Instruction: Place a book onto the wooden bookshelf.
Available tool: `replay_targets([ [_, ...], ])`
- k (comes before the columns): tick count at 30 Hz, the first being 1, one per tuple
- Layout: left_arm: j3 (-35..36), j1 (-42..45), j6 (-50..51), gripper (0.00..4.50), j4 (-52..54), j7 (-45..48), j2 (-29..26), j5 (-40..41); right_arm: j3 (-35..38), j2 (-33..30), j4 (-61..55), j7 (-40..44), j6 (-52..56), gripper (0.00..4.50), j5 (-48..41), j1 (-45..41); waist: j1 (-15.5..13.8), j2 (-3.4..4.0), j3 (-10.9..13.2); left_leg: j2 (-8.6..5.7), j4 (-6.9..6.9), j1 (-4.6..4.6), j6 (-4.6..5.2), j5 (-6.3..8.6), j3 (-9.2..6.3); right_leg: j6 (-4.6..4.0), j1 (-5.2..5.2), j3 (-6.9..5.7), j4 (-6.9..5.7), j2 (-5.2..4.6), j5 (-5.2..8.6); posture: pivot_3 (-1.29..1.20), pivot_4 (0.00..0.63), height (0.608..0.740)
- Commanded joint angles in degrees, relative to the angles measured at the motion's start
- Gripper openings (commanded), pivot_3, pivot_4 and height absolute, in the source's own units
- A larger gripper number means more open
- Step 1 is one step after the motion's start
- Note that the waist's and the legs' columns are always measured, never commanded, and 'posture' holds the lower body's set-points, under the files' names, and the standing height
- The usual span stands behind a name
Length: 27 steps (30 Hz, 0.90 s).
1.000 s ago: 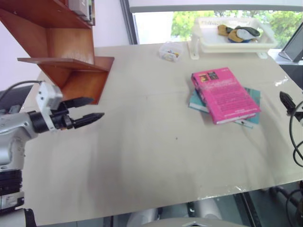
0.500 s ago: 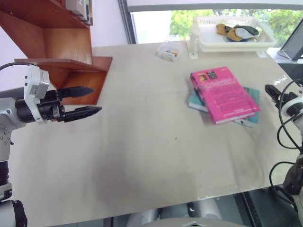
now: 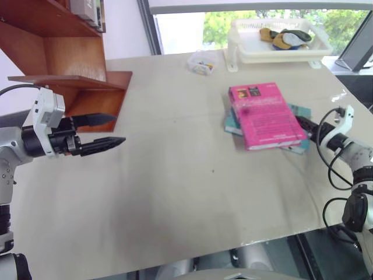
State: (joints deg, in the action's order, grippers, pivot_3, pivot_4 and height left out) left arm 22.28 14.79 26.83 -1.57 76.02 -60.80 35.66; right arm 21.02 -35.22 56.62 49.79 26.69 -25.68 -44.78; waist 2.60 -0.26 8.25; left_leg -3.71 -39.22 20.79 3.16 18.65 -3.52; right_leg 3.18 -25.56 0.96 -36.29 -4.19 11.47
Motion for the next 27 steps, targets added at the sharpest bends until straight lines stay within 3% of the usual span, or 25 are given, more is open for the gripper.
replay_targets([
  [1, 2.9, -0.4, -1.0, 3.87, 2.1, -0.3, -1.0, 0.3, -1.5, 0.8, 0.1, 2.2, -2.6, 4.50, 1.5, -1.3, 0.0, 0.00, 0.0, 0.00, 0.00, 0.00, 0.00, 0.00, 0.00, 0.00, 0.00, 0.00, 0.00, 0.00, 0.00, 0.00, 0.150, 0.740],
  [27, 4.0, -1.4, -2.0, 3.87, 1.2, 0.1, -2.4, -1.1, -20.4, 9.0, -3.6, 21.3, -14.1, 4.50, 14.5, 3.2, 1.3, -0.32, -0.2, 0.03, -0.01, -0.14, -0.07, -0.01, -0.04, -0.01, 0.04, -0.03, -0.08, 0.04, 0.00, 0.00, 0.150, 0.740],
])
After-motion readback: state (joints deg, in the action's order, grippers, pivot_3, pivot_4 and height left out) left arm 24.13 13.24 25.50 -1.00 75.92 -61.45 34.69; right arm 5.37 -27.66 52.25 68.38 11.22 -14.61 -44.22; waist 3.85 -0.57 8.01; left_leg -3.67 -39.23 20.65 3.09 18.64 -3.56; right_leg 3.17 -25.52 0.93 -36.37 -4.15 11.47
